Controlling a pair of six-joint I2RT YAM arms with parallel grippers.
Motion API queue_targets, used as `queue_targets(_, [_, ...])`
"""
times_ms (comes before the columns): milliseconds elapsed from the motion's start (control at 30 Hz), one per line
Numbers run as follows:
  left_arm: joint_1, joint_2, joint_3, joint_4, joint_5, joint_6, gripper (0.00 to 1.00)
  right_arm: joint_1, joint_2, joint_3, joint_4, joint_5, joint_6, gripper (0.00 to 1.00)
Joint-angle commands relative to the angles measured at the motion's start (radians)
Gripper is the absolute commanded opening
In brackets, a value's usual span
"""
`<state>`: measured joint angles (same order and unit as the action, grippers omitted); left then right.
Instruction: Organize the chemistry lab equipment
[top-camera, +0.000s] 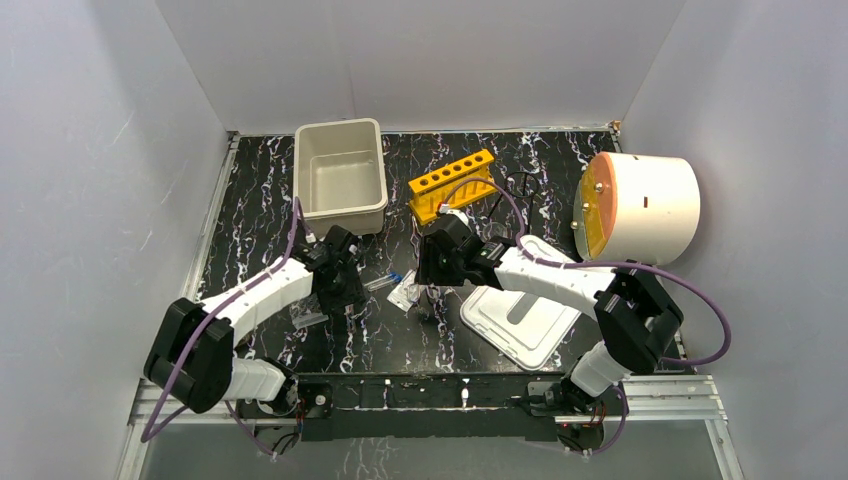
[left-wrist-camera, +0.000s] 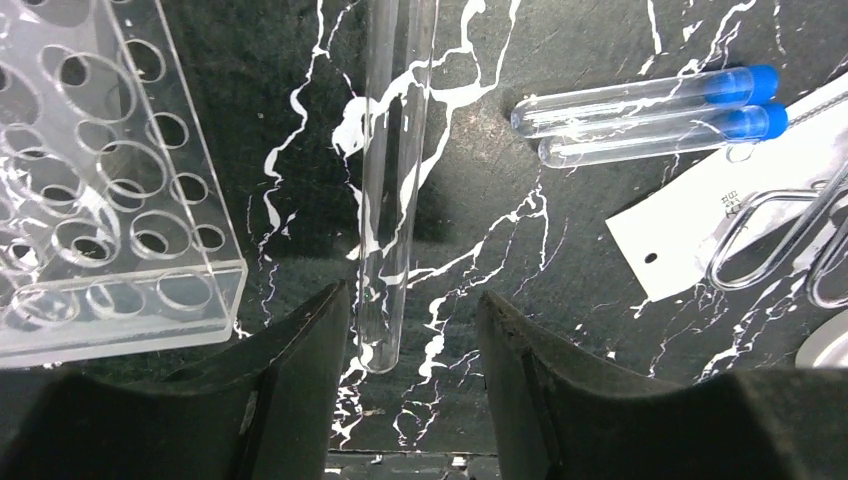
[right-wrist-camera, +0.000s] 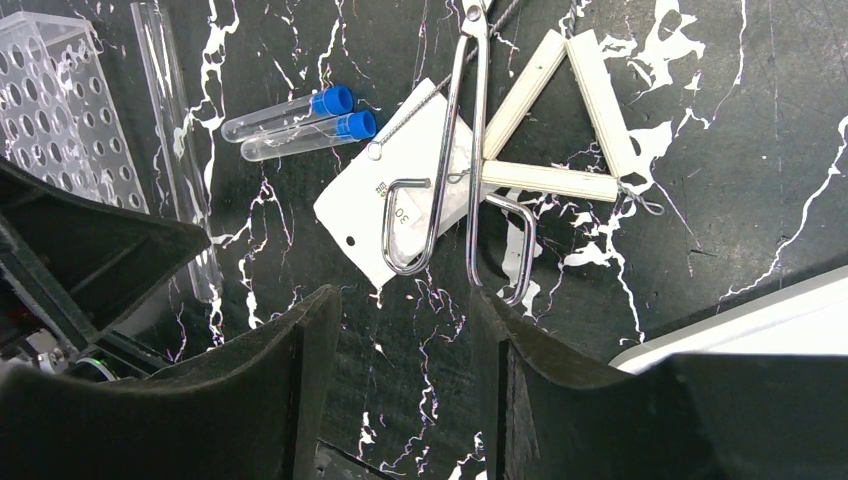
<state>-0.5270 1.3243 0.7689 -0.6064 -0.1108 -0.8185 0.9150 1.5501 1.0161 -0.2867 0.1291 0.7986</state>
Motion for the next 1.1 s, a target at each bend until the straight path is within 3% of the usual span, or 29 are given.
queue_targets(0, [-0.007,0.026,-0.038,0.038,0.019,0.017,0.47,0.002,-0.016,0.002,0.022,0.022,0.007,0.59])
queue_targets(167, [-0.008,0.06,-0.052,0.04,0.015,0.019,0.46,0.001,-0.026,-0.002,0.012,0.031,0.012,0.59])
queue_targets(467, [-0.009,0.117,-0.06,0.07,-0.004,0.05,0.34,0.001,-0.047,-0.011,0.002,0.045,0.017,0.59])
queue_targets(633, [-0.01,0.125,-0.074,0.108,-0.008,0.079,0.18,0.001,-0.062,-0.016,0.002,0.052,0.014,0.59])
queue_targets(833, [-0.028,0.061,-0.045,0.06,0.037,0.104,0.07,0.0,-0.076,-0.017,0.01,0.041,0.005,0.6])
queue_targets(1067, [-0.042,-0.122,-0.027,0.003,0.21,0.133,0.05,0.001,-0.106,-0.059,0.158,-0.113,-0.021,0.63])
